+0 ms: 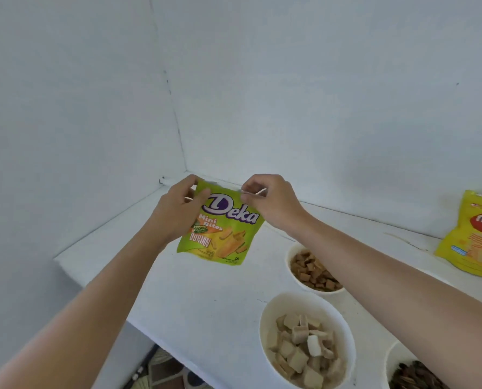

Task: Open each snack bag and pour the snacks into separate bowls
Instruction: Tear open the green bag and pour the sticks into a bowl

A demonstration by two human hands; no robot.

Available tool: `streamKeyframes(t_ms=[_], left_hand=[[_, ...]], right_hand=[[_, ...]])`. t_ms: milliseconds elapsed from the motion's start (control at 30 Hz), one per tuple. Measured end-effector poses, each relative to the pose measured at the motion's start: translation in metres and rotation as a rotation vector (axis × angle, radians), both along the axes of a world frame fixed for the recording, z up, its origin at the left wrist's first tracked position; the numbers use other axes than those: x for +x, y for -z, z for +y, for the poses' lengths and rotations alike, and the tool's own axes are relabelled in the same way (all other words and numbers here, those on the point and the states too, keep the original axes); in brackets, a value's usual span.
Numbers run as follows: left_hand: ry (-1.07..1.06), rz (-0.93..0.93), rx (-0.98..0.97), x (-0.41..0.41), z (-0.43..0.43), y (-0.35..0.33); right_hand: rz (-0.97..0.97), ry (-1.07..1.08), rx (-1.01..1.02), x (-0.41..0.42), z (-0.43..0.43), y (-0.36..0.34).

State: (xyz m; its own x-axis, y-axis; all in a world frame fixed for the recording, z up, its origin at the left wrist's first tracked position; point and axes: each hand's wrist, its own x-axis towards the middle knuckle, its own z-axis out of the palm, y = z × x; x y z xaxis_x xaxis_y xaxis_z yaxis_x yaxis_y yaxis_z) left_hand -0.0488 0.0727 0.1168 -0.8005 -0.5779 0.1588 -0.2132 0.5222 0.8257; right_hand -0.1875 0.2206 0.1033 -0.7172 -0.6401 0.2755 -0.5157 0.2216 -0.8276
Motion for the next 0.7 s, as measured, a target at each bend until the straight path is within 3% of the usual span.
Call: streamKeyframes(t_ms=[167,367,700], left_hand=[[-0.294,0.016,-0.064,0.097,-0.009,-0.007],[-0.581,-0.068,0.02,0.234,0.021,0.008],[-0.703,-0.393,0.063,0.374,0.083,0.063]], right_hand=[[0.093,-0.192,-0.029,0.06,-0.048,-0.005],[0.135,-0.442,-0.045,0.155,-0.07,0.013],[0.177,-0.81,0.073,0.311,-0.076,0.086]])
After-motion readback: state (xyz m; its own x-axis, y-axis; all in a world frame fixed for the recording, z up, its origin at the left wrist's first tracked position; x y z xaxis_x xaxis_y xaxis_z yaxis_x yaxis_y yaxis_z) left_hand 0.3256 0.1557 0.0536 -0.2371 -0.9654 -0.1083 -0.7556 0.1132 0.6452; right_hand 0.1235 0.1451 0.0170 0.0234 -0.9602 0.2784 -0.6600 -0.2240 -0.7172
